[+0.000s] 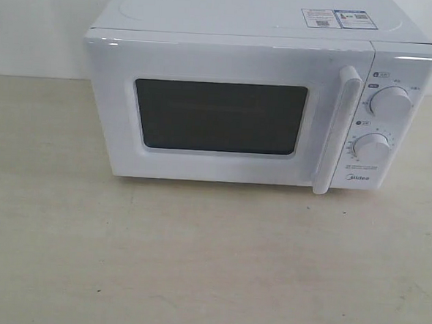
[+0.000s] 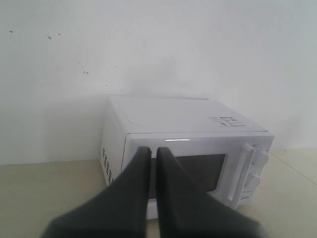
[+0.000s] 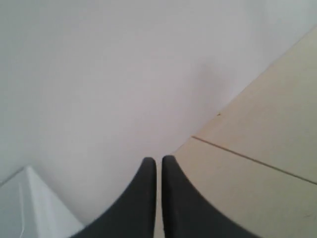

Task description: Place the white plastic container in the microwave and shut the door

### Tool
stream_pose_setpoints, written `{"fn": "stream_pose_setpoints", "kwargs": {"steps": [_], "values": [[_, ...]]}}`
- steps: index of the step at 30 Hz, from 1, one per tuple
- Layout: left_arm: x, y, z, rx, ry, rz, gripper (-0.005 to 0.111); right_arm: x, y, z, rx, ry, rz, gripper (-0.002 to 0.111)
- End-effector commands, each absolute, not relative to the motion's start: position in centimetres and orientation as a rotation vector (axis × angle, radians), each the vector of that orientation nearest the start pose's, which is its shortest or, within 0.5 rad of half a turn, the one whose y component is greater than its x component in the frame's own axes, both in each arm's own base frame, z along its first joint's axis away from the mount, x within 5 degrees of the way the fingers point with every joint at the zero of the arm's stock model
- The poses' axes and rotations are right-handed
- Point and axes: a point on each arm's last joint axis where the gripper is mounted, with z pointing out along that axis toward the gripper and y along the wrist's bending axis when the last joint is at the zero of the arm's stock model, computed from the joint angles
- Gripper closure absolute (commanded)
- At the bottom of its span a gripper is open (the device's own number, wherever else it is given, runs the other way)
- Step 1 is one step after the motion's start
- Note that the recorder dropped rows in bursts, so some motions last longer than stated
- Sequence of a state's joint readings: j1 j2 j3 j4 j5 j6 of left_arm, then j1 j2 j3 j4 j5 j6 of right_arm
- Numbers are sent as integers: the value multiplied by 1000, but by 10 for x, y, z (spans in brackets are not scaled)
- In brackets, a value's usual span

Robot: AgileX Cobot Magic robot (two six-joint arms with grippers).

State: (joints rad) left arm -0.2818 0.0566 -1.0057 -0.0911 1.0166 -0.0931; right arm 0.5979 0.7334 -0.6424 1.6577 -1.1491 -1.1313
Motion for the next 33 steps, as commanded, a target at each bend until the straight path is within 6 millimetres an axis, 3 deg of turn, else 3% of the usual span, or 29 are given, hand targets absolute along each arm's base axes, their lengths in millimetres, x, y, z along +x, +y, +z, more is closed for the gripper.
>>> {"fn": "stream_pose_setpoints", "kwargs": {"steps": [1, 7, 13, 23, 33], "values": [[-78, 16, 405, 181, 1558, -391, 102, 114, -34, 362, 916, 1325, -113, 108], [-78, 16, 405, 181, 1558, -391, 102, 79, -62, 371, 1059, 1149, -155, 108], [-78, 16, 405, 181, 1558, -391, 102, 41, -77, 375, 1150, 986, -168, 108], [-78, 16, 405, 181, 1558, -391, 102, -9, -84, 376, 1233, 774, -182, 108], [-78, 16, 405, 181, 1558, -391, 102, -33, -86, 373, 1263, 684, -156, 108]]}}
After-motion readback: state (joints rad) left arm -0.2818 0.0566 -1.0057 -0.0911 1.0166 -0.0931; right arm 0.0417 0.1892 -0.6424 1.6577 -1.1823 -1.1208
